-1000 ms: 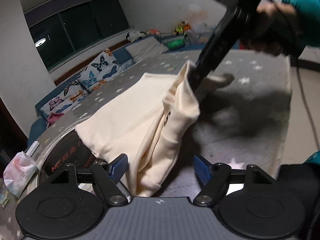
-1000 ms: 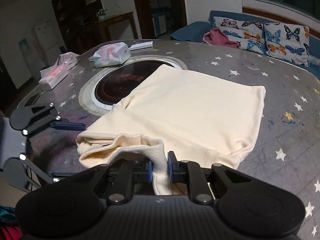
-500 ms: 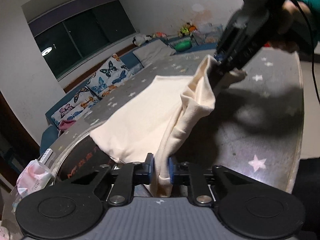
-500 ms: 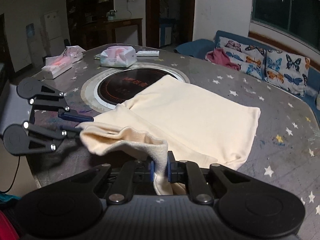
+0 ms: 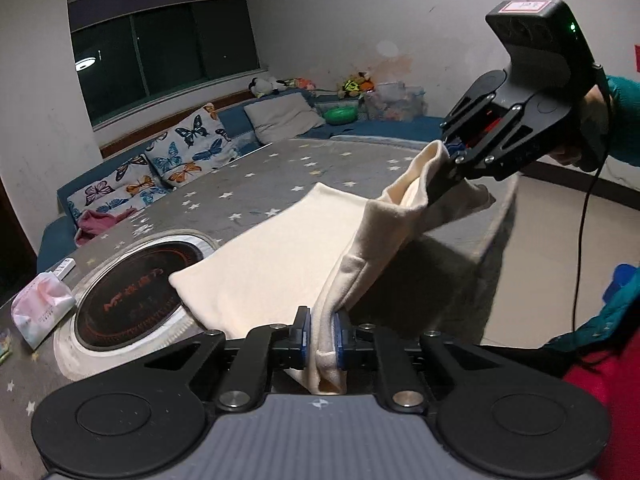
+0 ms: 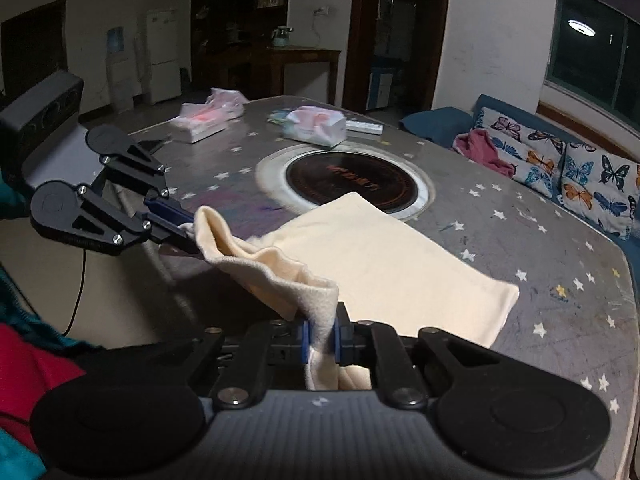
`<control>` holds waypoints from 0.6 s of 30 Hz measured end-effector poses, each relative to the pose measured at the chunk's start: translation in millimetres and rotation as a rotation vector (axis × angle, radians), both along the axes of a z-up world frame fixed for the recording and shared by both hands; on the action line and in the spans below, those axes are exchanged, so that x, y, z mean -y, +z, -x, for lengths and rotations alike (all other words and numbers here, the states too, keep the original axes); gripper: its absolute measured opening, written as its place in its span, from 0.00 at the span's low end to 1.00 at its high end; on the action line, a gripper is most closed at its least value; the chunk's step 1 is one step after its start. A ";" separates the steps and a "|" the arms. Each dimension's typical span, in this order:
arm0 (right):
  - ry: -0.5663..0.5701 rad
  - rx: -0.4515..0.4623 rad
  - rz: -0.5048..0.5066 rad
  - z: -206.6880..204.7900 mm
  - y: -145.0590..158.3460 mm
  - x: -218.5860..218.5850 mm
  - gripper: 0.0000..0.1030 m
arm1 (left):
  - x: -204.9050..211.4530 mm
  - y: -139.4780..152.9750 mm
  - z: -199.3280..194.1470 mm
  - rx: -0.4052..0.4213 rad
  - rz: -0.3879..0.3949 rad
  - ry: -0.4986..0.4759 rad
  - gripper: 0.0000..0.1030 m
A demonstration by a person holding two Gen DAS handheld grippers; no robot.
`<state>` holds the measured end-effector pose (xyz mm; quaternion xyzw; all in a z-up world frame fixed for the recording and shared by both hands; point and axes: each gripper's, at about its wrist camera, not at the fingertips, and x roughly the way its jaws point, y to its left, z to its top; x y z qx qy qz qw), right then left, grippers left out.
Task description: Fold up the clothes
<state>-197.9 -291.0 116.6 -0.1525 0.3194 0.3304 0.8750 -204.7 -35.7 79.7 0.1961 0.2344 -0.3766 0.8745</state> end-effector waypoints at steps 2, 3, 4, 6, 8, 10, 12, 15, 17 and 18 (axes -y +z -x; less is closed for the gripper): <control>0.004 -0.001 0.013 1.5 2.2 -2.1 0.08 | -0.4 4.1 -5.7 0.000 0.013 0.010 0.12; 0.000 -0.001 0.015 -1.1 3.1 -1.8 0.08 | 0.1 6.2 -13.5 -0.001 0.024 0.019 0.12; -0.011 -0.005 0.004 -7.4 4.6 -0.7 0.08 | 0.7 8.4 -22.2 -0.003 0.036 0.030 0.11; -0.033 -0.011 -0.016 -21.1 7.4 2.8 0.08 | 1.8 12.7 -39.5 -0.007 0.061 0.051 0.11; -0.059 -0.020 -0.038 -39.7 10.1 8.9 0.08 | 3.7 16.7 -60.2 -0.019 0.085 0.071 0.10; -0.079 -0.030 -0.045 -61.3 11.6 12.4 0.08 | 7.3 19.0 -85.9 -0.039 0.101 0.092 0.09; -0.088 -0.031 -0.034 -84.8 10.2 13.4 0.08 | 13.5 18.4 -114.6 -0.053 0.103 0.119 0.08; -0.116 -0.052 -0.028 -122.6 1.4 11.0 0.08 | 21.3 8.3 -153.9 -0.085 0.092 0.169 0.08; -0.144 -0.058 -0.014 -148.4 -10.4 7.6 0.08 | 26.4 -1.5 -180.2 -0.111 0.082 0.214 0.06; -0.174 -0.073 -0.019 -161.2 -18.9 7.7 0.08 | 29.1 -8.4 -193.6 -0.127 0.076 0.244 0.06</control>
